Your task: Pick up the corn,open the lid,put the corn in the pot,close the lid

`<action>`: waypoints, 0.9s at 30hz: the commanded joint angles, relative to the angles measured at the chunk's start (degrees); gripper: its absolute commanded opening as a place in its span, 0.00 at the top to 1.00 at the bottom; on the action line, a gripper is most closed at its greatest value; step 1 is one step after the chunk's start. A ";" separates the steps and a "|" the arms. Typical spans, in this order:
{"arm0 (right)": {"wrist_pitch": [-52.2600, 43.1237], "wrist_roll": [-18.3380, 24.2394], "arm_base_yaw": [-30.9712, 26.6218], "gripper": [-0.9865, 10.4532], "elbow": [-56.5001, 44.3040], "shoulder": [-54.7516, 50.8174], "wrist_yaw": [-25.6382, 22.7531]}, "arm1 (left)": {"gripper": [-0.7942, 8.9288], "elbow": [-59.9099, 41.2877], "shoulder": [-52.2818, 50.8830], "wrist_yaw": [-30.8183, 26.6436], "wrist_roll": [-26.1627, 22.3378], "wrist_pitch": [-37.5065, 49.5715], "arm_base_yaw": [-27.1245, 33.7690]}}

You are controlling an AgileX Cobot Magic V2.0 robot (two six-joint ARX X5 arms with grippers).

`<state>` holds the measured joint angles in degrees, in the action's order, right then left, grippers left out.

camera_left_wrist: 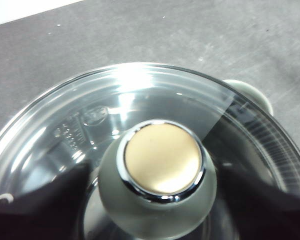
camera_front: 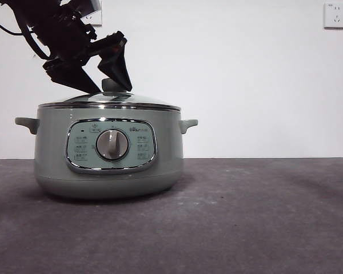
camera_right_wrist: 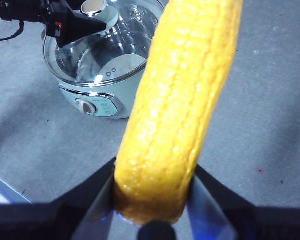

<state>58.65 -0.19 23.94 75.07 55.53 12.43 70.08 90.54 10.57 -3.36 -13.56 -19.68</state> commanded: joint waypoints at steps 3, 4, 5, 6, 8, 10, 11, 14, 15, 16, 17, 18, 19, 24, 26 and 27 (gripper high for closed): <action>-0.11 0.39 0.04 0.92 0.24 0.17 0.17 | 0.81 0.24 0.44 0.35 0.81 0.59 -0.26; -0.13 0.39 0.04 0.92 0.24 0.20 0.17 | 0.85 0.24 0.44 0.35 0.81 0.55 -0.31; -0.15 0.39 0.04 0.92 0.24 0.20 0.15 | 0.88 0.24 0.44 0.35 0.83 0.46 -0.28; -0.15 0.39 0.04 0.92 0.24 0.20 0.17 | 0.91 0.24 0.44 0.35 0.83 0.44 -0.31; -0.15 0.39 0.04 0.92 0.24 0.20 0.15 | 0.93 0.24 0.44 0.35 0.83 0.37 -0.28; -0.15 0.39 0.04 0.92 0.24 0.20 0.17 | 0.93 0.24 0.39 0.35 0.83 0.33 -0.28; -0.17 0.39 0.04 0.92 0.24 0.20 0.17 | 0.93 0.24 0.31 0.35 0.83 0.35 -0.28; -0.13 0.39 0.04 0.92 0.24 0.20 0.17 | 0.93 0.31 -0.22 0.33 0.83 0.35 -0.28; -0.13 0.39 0.04 0.92 0.24 0.20 0.17 | 0.93 0.37 -0.55 0.33 0.81 0.37 -0.28; -0.13 0.39 0.04 0.92 0.24 0.20 0.17 | 0.93 0.48 -1.03 0.33 0.83 0.37 -0.26; -0.13 0.39 0.04 0.92 0.24 0.20 0.17 | 0.93 0.63 -1.60 0.33 0.83 0.37 -0.24; -0.15 0.39 0.04 0.92 0.24 0.20 0.17 | 0.93 0.74 -2.21 0.33 0.83 0.37 -0.22; -0.17 0.39 0.04 0.92 0.24 0.20 0.17 | 0.93 0.98 -3.08 0.35 0.83 0.33 -0.11; -0.37 0.39 0.04 0.92 0.24 0.46 0.17 | 0.93 2.16 -7.58 0.37 0.83 -0.07 0.24; -0.35 0.39 0.04 0.92 0.24 0.68 0.20 | 0.93 2.47 -10.21 0.35 0.83 -0.48 0.26; -0.44 0.39 0.04 0.92 0.24 0.87 0.20 | 0.93 2.47 -11.45 0.35 0.83 -0.63 0.31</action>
<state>58.63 -0.19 23.94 75.07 56.12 12.43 70.72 81.03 10.50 -2.94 -16.67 -19.55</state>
